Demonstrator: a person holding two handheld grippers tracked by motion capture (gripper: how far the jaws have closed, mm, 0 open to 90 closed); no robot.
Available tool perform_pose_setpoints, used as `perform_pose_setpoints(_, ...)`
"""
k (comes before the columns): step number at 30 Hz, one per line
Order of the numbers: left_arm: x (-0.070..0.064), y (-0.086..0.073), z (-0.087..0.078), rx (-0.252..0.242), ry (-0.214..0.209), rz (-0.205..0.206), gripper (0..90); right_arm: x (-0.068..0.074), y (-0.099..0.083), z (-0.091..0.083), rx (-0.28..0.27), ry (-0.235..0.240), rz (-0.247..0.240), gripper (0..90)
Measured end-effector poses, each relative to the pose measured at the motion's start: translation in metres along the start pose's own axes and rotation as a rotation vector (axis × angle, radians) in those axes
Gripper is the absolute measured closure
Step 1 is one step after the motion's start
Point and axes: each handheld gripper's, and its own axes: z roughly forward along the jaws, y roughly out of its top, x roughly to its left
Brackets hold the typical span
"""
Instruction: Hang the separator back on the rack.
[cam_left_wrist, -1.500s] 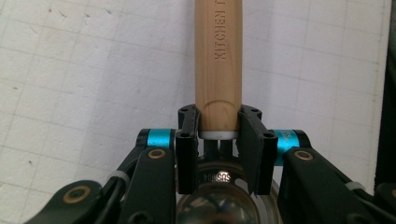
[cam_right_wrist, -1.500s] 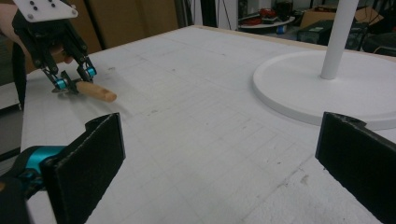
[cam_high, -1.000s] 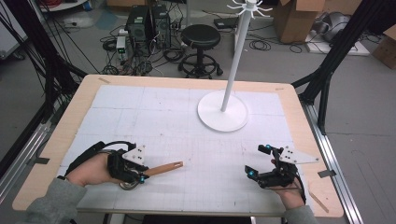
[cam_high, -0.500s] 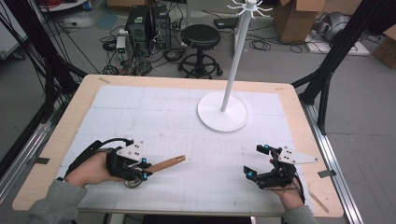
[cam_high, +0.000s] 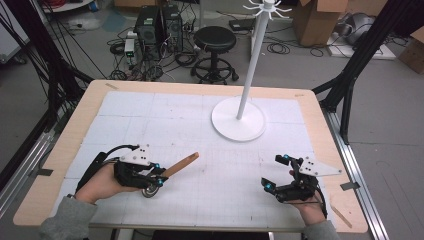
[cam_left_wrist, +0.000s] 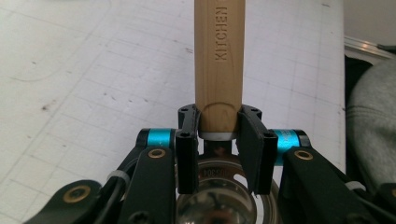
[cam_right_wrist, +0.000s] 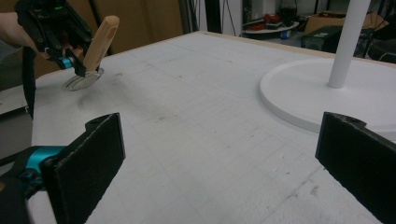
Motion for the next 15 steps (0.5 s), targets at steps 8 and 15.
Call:
perform_pose_setpoints(8, 0.0013, -0.0013, -0.0017, -0.082, 0.063, -0.058, 69.5, 0.0002, -0.0001, 0.0006, 0.005, 0.0, -0.001, 0.6)
perform_pose_setpoints(15, -0.0019, 0.0013, -0.0027, -0.163, 0.119, -0.067, 69.5, -0.0006, -0.0004, 0.0005, 0.006, 0.003, 0.0, 0.6)
